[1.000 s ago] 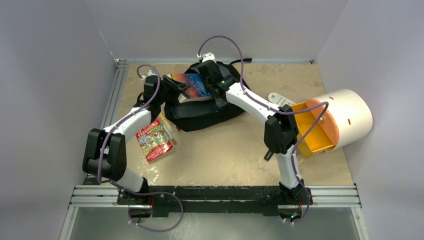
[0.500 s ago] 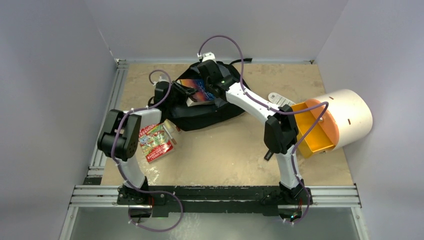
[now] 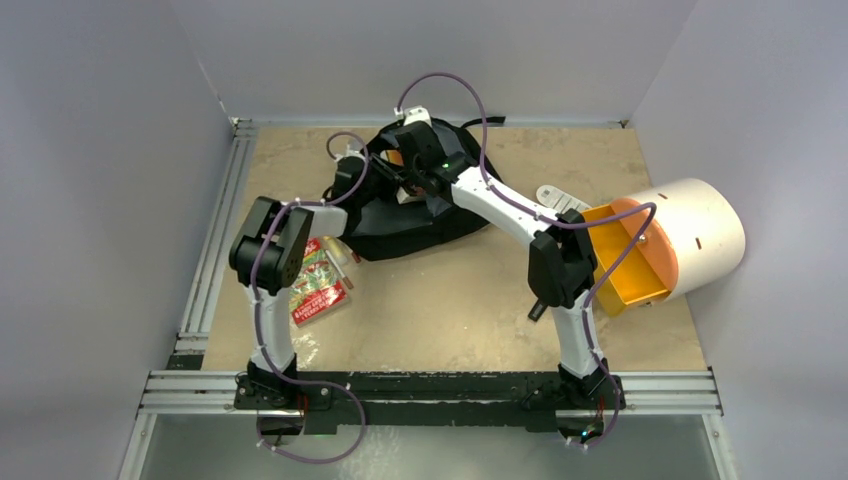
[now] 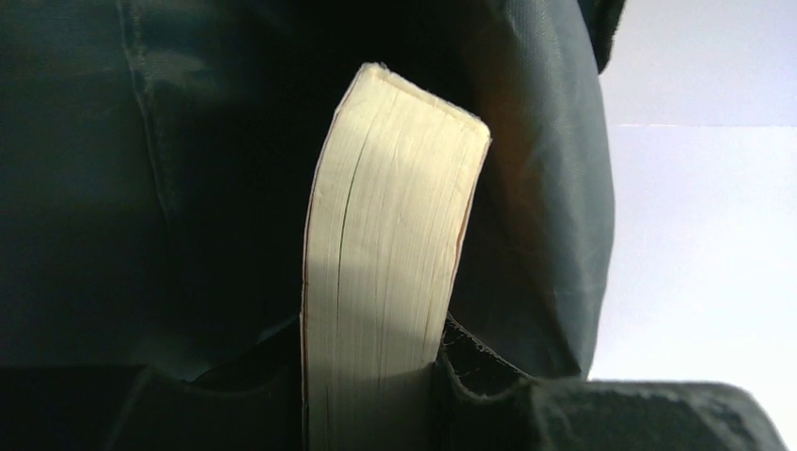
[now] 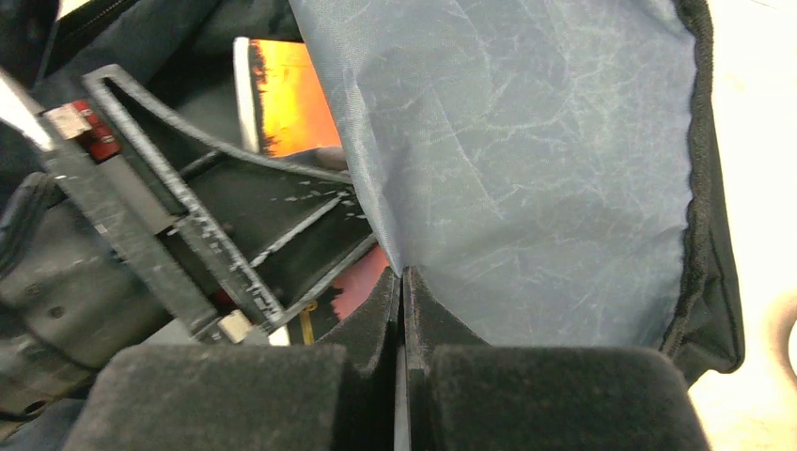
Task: Pack the student bag
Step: Place the book in the student bag.
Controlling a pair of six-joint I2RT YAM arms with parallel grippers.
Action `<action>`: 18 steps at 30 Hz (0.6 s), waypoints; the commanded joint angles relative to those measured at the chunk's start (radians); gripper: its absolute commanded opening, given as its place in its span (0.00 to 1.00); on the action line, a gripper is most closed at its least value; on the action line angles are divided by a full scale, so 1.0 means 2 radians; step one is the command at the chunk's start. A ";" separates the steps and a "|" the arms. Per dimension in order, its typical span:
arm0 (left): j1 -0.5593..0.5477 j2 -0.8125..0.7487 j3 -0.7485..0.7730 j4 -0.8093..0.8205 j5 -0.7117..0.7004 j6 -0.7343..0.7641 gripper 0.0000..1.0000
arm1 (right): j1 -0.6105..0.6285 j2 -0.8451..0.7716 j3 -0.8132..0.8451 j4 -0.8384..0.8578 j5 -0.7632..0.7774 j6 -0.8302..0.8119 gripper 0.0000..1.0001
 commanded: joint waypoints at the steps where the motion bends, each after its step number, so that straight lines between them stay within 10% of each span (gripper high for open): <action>1: -0.012 0.004 0.060 0.120 -0.005 0.003 0.00 | 0.002 -0.043 -0.001 0.034 -0.015 0.014 0.00; 7: -0.010 0.036 0.079 0.091 0.009 0.027 0.01 | 0.002 -0.046 -0.012 0.039 -0.011 0.015 0.00; 14: -0.003 0.049 0.110 -0.024 0.037 0.050 0.52 | 0.002 -0.047 -0.021 0.032 -0.023 0.023 0.00; 18: 0.000 0.024 0.120 -0.106 0.020 0.086 0.64 | 0.002 -0.049 -0.030 0.036 -0.012 0.018 0.00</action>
